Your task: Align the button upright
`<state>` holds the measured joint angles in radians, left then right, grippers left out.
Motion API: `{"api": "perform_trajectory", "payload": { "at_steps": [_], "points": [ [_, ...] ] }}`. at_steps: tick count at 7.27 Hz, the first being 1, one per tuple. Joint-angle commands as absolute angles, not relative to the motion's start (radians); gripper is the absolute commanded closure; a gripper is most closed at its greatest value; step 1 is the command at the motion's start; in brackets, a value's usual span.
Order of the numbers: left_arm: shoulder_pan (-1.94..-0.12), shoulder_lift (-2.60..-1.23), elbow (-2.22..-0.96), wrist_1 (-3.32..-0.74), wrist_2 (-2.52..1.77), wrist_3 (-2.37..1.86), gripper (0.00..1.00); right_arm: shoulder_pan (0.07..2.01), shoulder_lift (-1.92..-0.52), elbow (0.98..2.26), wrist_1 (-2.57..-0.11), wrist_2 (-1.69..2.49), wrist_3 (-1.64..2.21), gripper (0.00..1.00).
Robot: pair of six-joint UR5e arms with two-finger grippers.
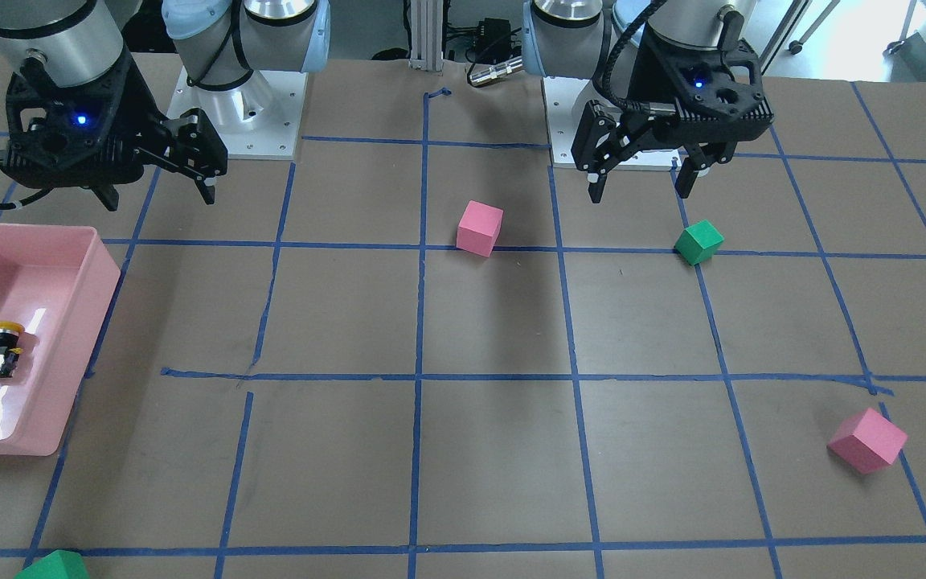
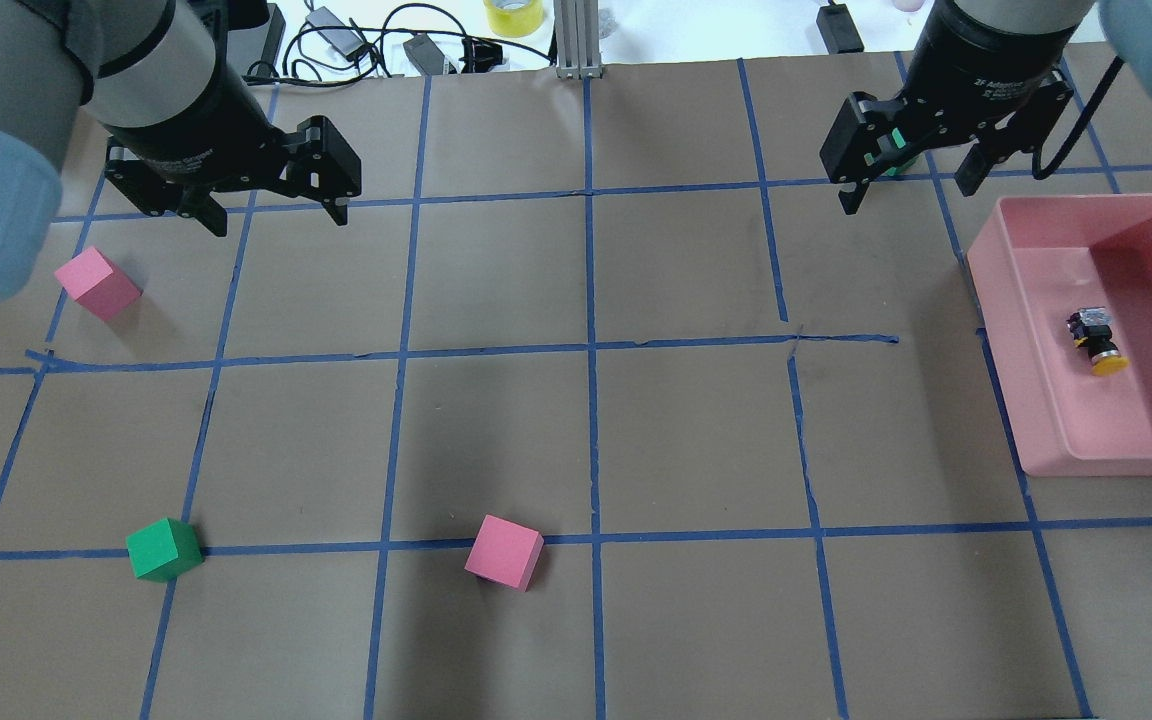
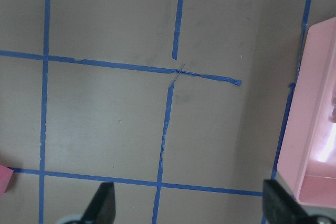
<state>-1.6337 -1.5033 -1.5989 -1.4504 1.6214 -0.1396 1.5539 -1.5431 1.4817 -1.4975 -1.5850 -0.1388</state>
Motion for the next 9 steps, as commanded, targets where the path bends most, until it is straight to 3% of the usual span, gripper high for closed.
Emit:
{"api": "perform_trajectory", "payload": {
  "at_steps": [1,9],
  "points": [
    [-1.632,-1.503,-1.598,-1.450,1.621,-0.140,0.00,1.554,-1.543,1.485,-1.497,-1.589,-0.138,0.00],
    [-1.634,-1.503,-1.598,-1.450,1.621,-0.140,0.00,1.545,-1.536,1.496,-1.506,-1.586,-0.137,0.00]
  ]
}}
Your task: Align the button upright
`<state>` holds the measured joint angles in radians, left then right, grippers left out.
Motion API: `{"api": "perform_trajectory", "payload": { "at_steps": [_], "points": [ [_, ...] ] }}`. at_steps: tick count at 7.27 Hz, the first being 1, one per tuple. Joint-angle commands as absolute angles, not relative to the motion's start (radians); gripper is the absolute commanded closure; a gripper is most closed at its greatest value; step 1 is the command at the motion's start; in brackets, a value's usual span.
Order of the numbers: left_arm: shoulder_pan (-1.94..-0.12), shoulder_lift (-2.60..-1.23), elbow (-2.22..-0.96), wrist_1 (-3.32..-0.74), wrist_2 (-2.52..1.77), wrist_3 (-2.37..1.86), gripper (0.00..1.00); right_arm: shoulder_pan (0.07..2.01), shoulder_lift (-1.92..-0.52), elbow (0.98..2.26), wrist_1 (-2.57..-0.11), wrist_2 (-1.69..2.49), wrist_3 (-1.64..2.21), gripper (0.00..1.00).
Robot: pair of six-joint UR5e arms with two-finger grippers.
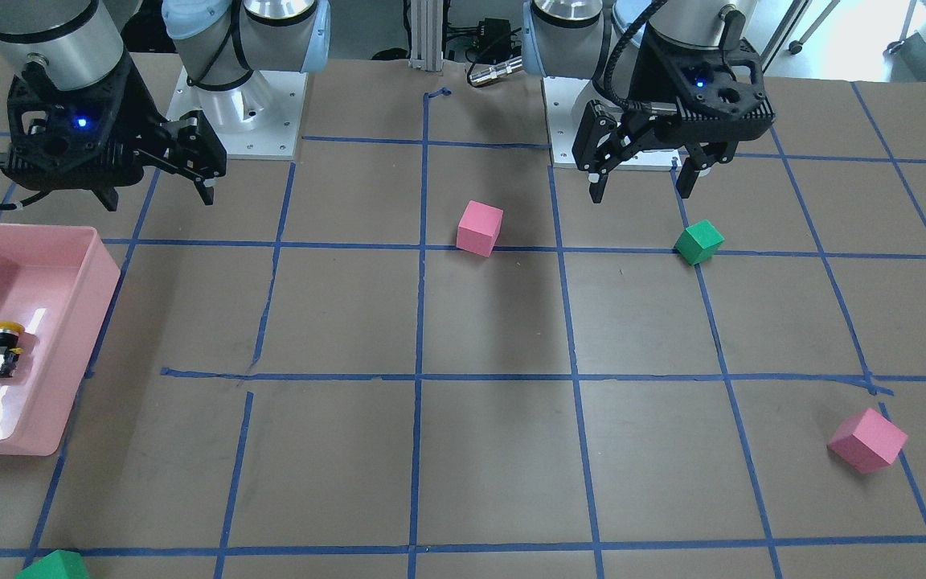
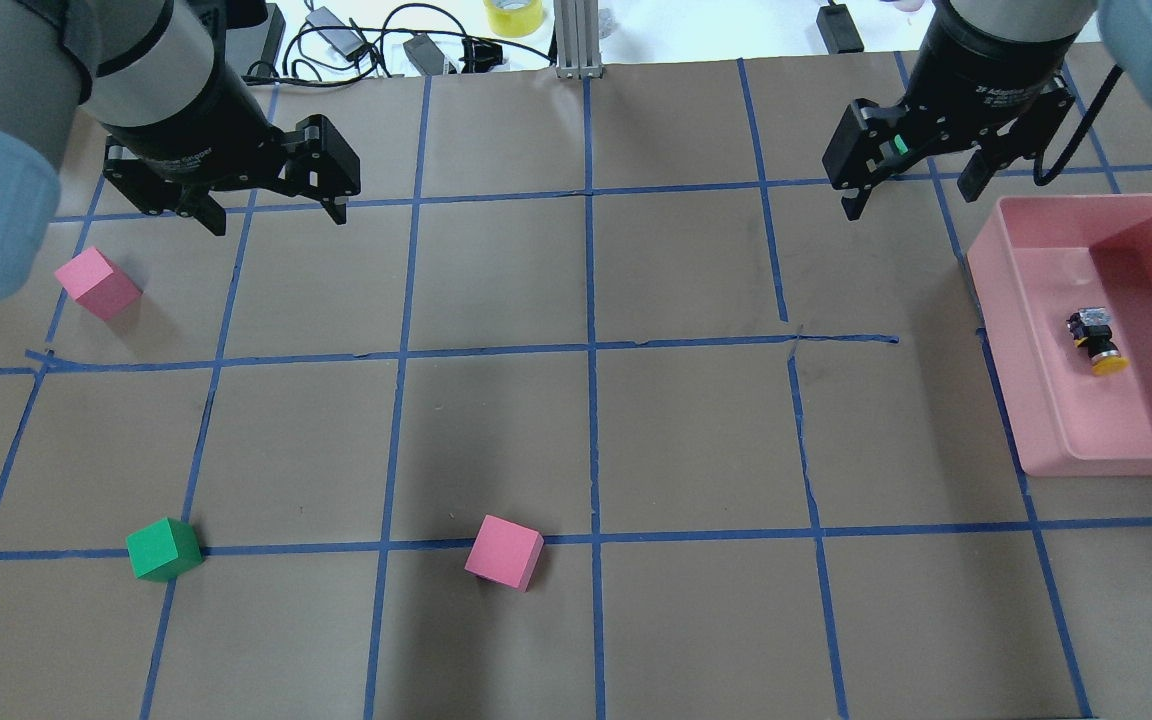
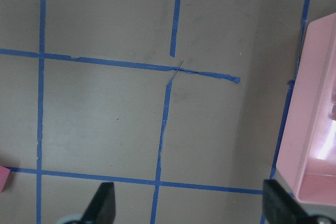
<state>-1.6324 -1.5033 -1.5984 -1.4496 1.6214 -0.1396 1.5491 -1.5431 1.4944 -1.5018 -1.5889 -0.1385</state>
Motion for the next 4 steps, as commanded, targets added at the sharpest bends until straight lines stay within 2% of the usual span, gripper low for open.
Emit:
{"api": "perform_trajectory", "payload": {
  "at_steps": [1,4],
  "points": [
    [-1.632,-1.503,-1.598,-1.450,1.621,-0.140,0.00,1.542,-1.537,1.496,-1.494,-1.595,-0.126,0.00],
    [-1.632,-1.503,-1.598,-1.450,1.621,-0.140,0.00,1.536,-1.536,1.496,-1.499,-1.601,-0.143,0.00]
  ]
}}
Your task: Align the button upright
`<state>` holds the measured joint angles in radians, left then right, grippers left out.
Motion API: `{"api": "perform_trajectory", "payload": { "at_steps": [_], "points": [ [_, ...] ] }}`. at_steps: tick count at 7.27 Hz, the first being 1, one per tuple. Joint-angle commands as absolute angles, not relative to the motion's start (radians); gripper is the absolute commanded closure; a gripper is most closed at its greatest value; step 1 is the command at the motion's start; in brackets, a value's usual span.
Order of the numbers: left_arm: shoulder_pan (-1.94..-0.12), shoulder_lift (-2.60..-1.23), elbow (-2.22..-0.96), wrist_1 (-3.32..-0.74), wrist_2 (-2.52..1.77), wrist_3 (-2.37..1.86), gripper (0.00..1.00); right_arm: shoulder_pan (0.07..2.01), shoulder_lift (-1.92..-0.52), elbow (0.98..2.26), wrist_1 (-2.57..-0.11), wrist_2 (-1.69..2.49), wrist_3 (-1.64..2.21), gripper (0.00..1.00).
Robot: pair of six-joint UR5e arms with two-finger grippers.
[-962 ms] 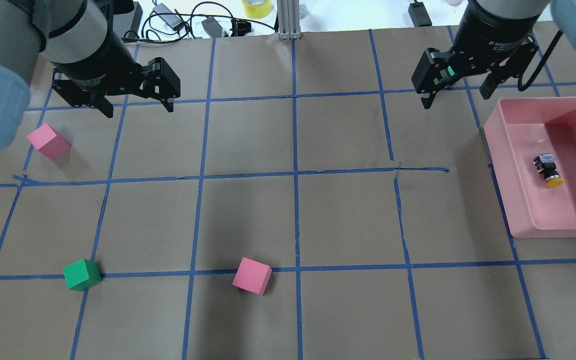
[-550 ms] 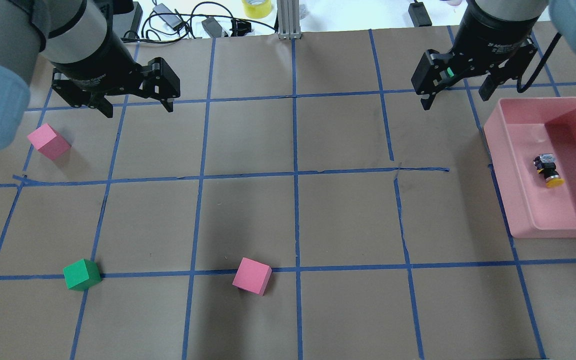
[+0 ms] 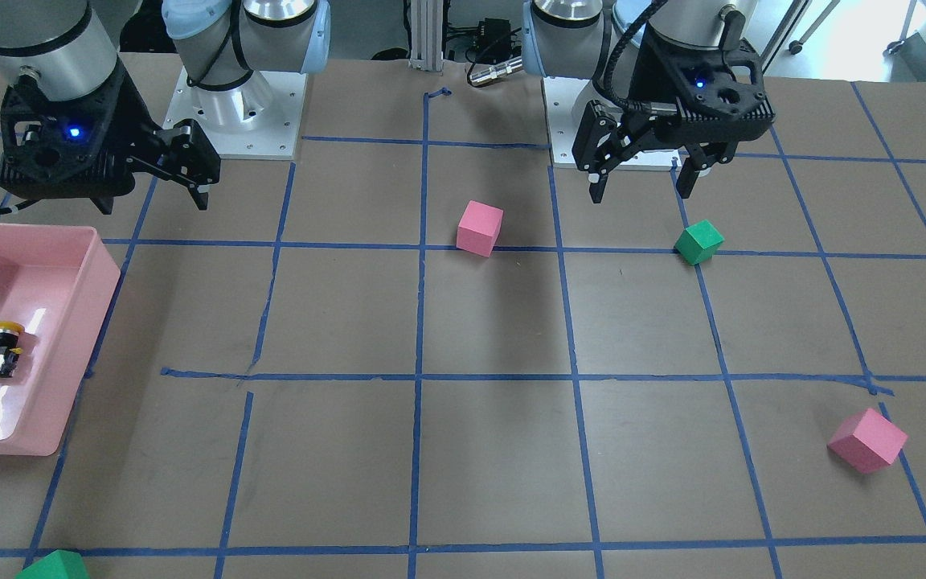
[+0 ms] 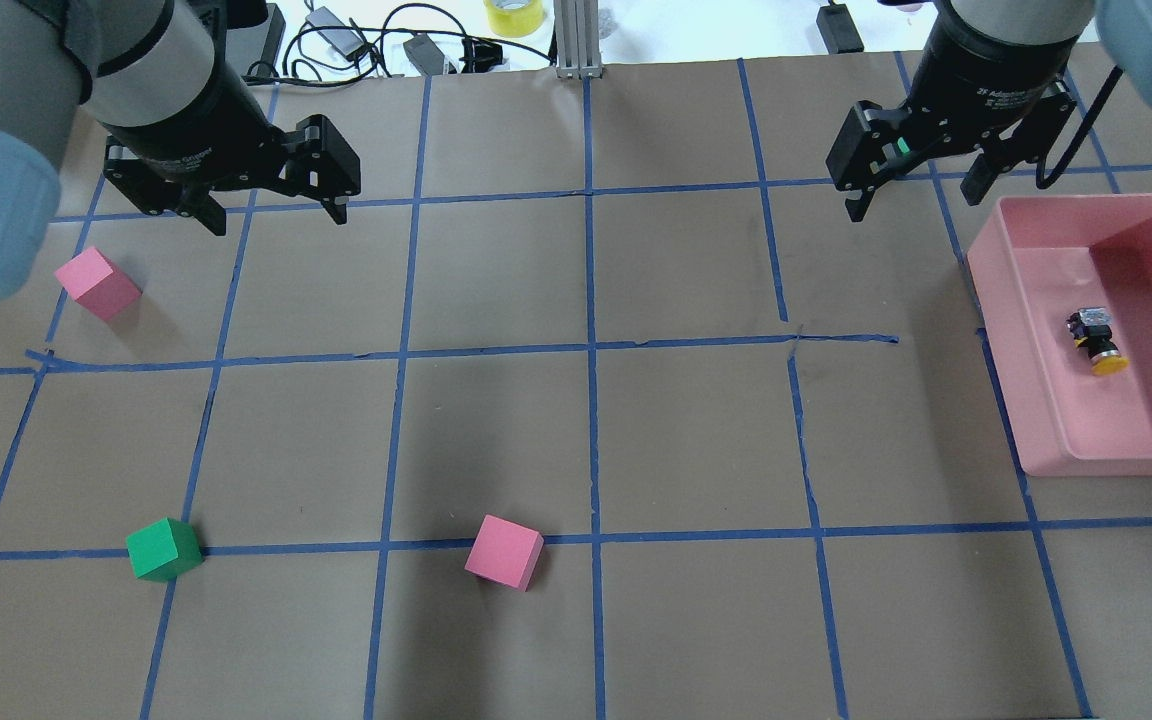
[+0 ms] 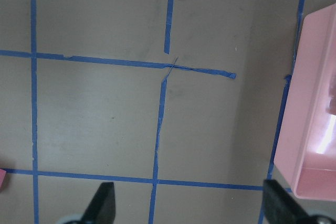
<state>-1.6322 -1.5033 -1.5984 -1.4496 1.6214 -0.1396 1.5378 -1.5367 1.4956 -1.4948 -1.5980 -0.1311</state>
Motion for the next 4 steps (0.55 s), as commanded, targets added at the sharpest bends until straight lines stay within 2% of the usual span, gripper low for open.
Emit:
{"api": "perform_trajectory", "payload": {
  "at_steps": [1,4],
  "points": [
    [-1.632,-1.503,-1.598,-1.450,1.621,-0.140,0.00,1.534,-1.536,1.496,-1.499,-1.601,-0.141,0.00],
    [-1.632,-1.503,-1.598,-1.450,1.621,-0.140,0.00,1.484,-1.536,1.500,-1.488,-1.597,-0.140,0.00]
  ]
}}
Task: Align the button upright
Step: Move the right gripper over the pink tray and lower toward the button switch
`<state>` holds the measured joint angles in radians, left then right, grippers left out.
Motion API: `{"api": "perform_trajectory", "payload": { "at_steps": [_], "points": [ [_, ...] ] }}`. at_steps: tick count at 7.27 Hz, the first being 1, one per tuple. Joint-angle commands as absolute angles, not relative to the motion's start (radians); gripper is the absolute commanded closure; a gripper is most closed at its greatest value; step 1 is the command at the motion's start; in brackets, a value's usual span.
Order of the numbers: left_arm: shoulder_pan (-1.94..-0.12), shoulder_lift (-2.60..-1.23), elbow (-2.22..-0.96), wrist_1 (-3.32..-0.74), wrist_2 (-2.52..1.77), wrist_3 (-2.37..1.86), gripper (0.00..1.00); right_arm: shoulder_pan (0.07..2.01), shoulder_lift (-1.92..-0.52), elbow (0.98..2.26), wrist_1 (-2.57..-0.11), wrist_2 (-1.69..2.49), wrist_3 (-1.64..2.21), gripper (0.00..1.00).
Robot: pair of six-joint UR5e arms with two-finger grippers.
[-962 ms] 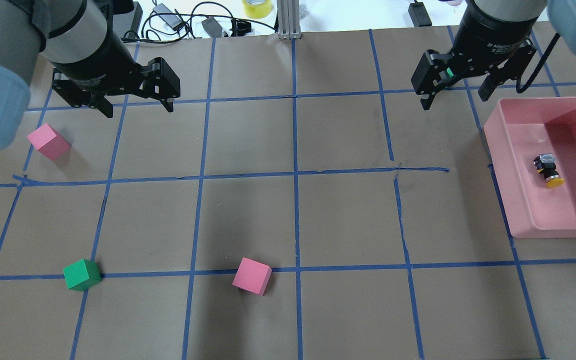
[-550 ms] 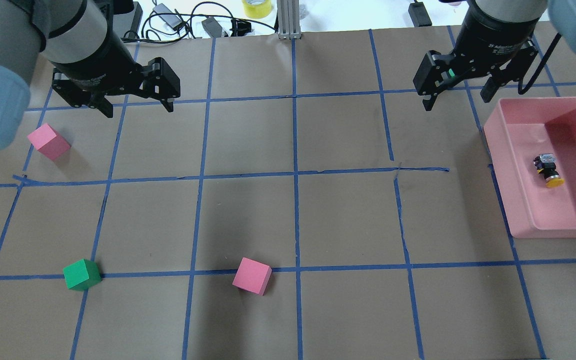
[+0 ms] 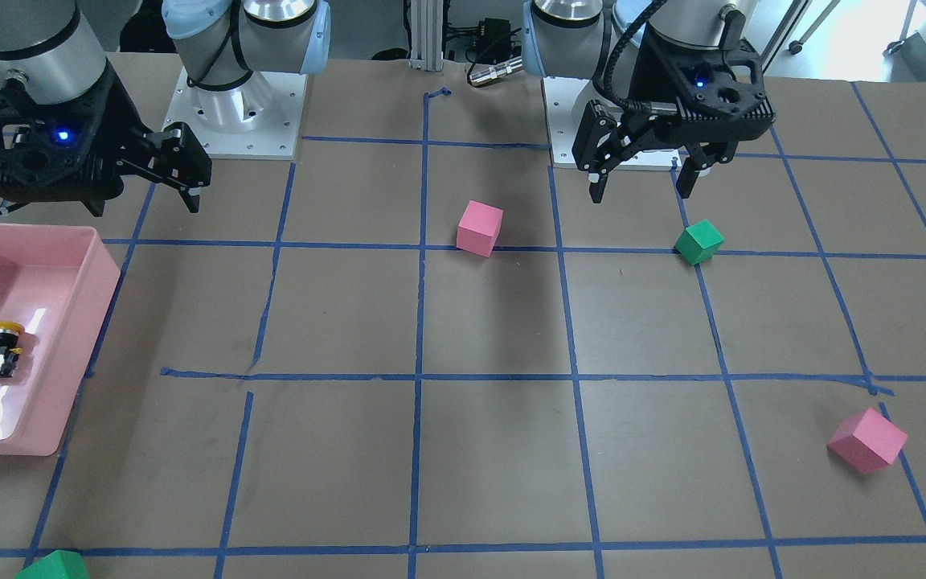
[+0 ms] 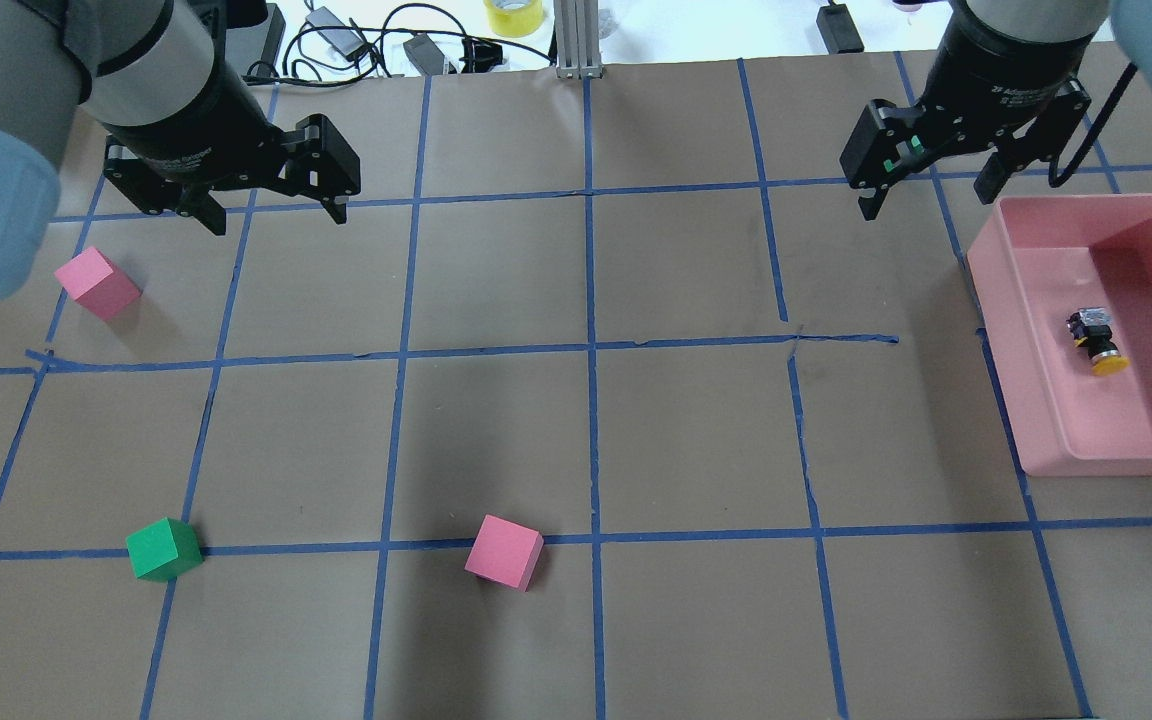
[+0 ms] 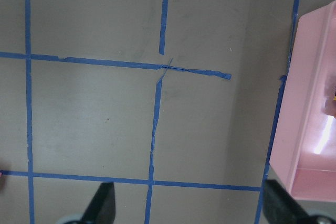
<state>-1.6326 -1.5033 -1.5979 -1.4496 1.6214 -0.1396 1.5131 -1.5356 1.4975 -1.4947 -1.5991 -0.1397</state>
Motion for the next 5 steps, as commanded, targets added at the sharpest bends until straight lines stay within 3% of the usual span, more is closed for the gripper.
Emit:
{"api": "perform_trajectory", "payload": {
  "at_steps": [1,5],
  "points": [
    [-1.632,-1.503,-1.597,-1.450,1.621,-0.140,0.00,1.451,-1.536,1.508,-1.502,-1.598,-0.144,0.00],
    [-1.632,-1.503,-1.597,-1.450,1.621,-0.140,0.00,1.147,-1.458,1.612,-1.738,-1.653,-0.342,0.00]
  ]
}}
